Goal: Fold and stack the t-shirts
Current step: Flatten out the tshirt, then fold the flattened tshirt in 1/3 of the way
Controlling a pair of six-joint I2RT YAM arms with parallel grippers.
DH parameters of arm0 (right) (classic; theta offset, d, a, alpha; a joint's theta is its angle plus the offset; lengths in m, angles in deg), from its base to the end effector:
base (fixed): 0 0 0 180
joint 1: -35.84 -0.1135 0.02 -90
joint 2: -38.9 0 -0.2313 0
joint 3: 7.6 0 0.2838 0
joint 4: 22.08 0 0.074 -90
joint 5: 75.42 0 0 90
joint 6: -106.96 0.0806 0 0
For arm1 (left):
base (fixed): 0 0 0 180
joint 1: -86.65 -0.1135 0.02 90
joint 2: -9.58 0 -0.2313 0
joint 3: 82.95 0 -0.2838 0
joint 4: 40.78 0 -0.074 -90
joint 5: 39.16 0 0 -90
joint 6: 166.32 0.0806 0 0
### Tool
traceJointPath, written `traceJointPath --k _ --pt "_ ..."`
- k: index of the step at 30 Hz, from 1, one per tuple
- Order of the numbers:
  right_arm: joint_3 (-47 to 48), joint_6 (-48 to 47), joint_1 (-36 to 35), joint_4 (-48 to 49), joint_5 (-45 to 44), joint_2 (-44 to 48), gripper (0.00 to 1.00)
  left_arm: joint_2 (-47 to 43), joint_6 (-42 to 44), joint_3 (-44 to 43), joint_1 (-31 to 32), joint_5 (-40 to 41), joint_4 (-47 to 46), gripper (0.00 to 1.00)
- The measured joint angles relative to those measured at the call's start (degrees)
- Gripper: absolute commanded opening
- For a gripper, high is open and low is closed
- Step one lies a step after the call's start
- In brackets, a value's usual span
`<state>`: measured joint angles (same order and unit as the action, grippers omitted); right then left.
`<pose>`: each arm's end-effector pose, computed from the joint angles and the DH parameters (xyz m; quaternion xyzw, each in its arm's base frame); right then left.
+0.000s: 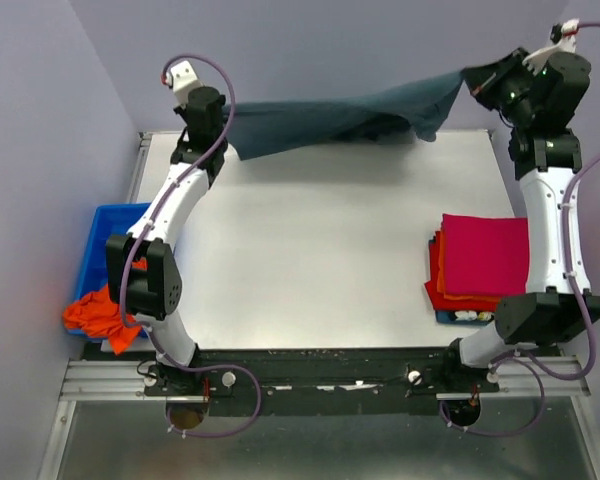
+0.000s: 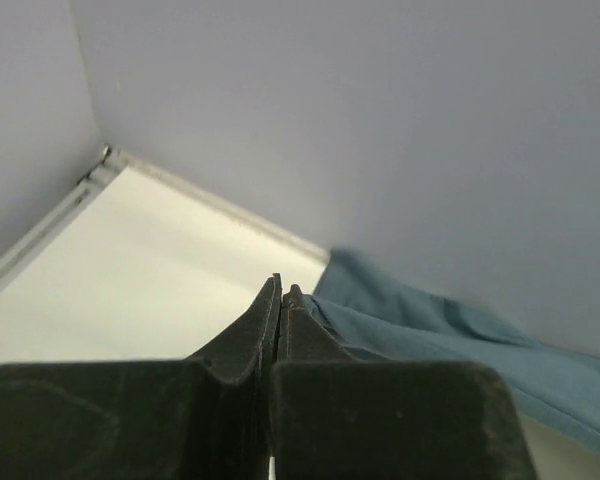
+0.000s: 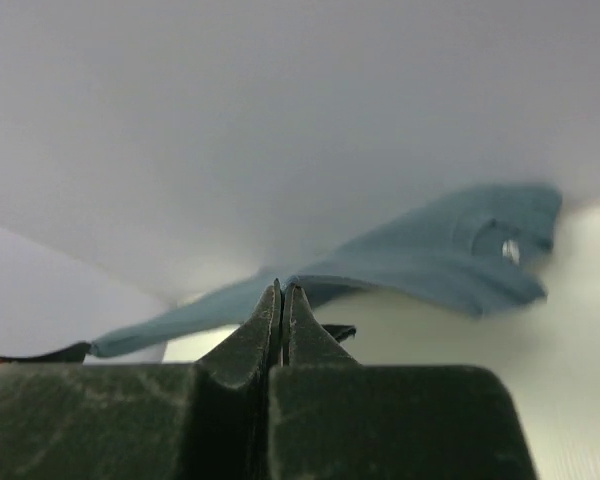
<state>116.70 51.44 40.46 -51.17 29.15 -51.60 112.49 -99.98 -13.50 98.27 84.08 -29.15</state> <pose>0.4096 -0.0128 0.5151 0.1370 0.6645 0.2710 0.6829 0.4928 -0.0562 0.3668 -0.2675 0.6764 0.0013 0.6862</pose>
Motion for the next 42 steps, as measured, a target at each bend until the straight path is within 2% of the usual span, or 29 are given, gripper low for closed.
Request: traceJointPath --k 4,10,14,20,25,30,37,42 --pt "-14.5 0.2 0.0 -3.4 2.1 7.5 0.01 -8.9 -1.4 16.2 0.1 -1.7 -3.2 0.00" --pt "-35.4 4.7 0.0 -3.8 5.9 22.8 0.01 -27.5 -5.9 32.6 0.3 -1.1 -7.9 0.00" --pt "-47.5 6.2 0.0 -6.5 6.6 30.4 0.01 -36.4 -10.6 41.2 0.4 0.9 -6.5 0.00" --pt "-57.6 3.9 0.0 -17.1 4.7 44.2 0.01 -46.8 -17.4 55.3 0.5 2.2 1.9 0.00" --pt "-59.2 1.4 0.0 -23.4 3.1 55.0 0.01 -56.6 -21.3 62.8 0.9 2.2 9.1 0.00" --pt "-59.3 0.7 0.0 -22.9 3.3 50.9 0.01 -58.3 -23.4 64.3 0.9 2.1 10.4 0.00" --pt "-57.5 1.5 -2.1 -18.5 4.3 32.0 0.01 -52.8 -24.3 64.3 0.9 1.8 11.4 0.00" --pt "-51.6 2.1 -4.2 -16.5 3.7 23.3 0.01 -50.6 -24.4 64.3 1.0 2.1 11.4 0.00"
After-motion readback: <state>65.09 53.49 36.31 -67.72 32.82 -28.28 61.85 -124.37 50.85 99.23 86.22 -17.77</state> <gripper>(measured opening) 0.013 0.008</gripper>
